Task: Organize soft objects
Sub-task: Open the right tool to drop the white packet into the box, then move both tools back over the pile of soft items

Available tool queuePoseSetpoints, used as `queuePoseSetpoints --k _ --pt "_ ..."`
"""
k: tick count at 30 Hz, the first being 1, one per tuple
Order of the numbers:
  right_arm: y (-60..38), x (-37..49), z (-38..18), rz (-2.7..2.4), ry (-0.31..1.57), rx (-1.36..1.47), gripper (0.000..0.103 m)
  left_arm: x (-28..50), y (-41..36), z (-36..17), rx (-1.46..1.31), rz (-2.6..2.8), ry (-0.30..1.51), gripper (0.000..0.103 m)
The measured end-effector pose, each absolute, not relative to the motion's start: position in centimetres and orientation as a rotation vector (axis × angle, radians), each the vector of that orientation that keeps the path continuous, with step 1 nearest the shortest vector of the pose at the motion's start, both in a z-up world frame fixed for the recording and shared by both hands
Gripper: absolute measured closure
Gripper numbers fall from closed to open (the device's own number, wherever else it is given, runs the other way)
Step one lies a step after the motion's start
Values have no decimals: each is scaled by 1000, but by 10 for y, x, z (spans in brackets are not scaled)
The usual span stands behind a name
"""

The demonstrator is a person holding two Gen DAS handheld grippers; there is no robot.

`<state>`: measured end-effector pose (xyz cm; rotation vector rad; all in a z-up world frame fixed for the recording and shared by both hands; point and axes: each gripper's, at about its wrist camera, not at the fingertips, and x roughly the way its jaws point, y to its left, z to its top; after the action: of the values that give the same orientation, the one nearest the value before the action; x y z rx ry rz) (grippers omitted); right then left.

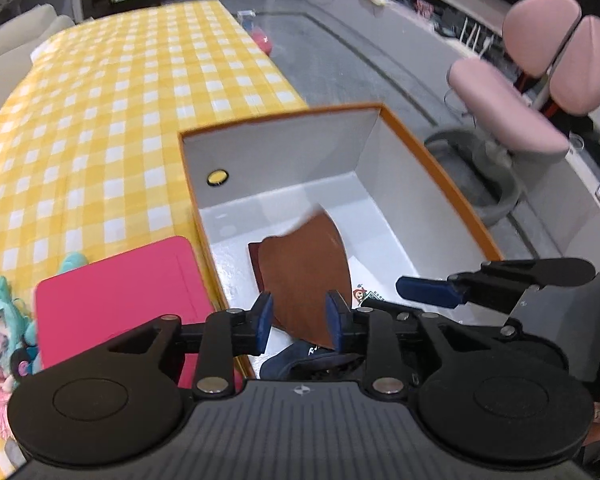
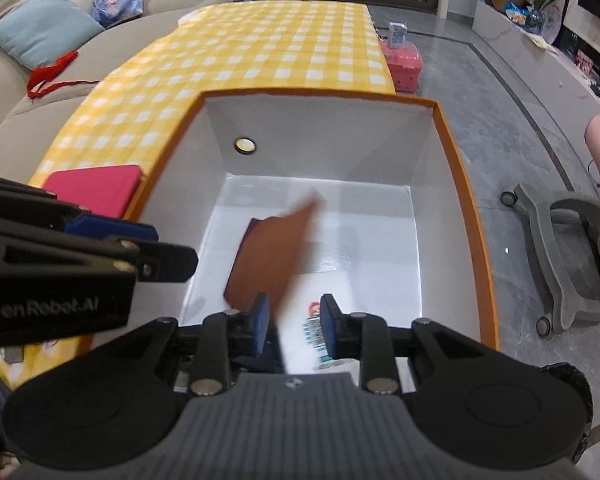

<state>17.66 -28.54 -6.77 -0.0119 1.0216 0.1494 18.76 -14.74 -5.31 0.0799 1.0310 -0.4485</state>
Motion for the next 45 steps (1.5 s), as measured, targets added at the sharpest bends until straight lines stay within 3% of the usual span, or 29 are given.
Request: queuePoseSetpoints --k 4,6,9,17,26,45 --pt "-276 161 -53 145 991 -45 64 173 -139 -38 89 -437 989 65" --pt "-272 150 -43 135 965 -66 62 164 -134 -29 77 -452 967 58" --pt "-269 131 -27 131 926 -59 60 148 -123 -15 60 -477 914 57" --pt "-250 84 4 160 853 -21 57 107 -85 4 51 -463 790 57" --pt "-199 57 13 293 852 -8 52 70 -28 2 -34 -407 775 54" --pt "-99 92 -3 505 908 -123 50 82 86 -22 -136 -234 834 51"
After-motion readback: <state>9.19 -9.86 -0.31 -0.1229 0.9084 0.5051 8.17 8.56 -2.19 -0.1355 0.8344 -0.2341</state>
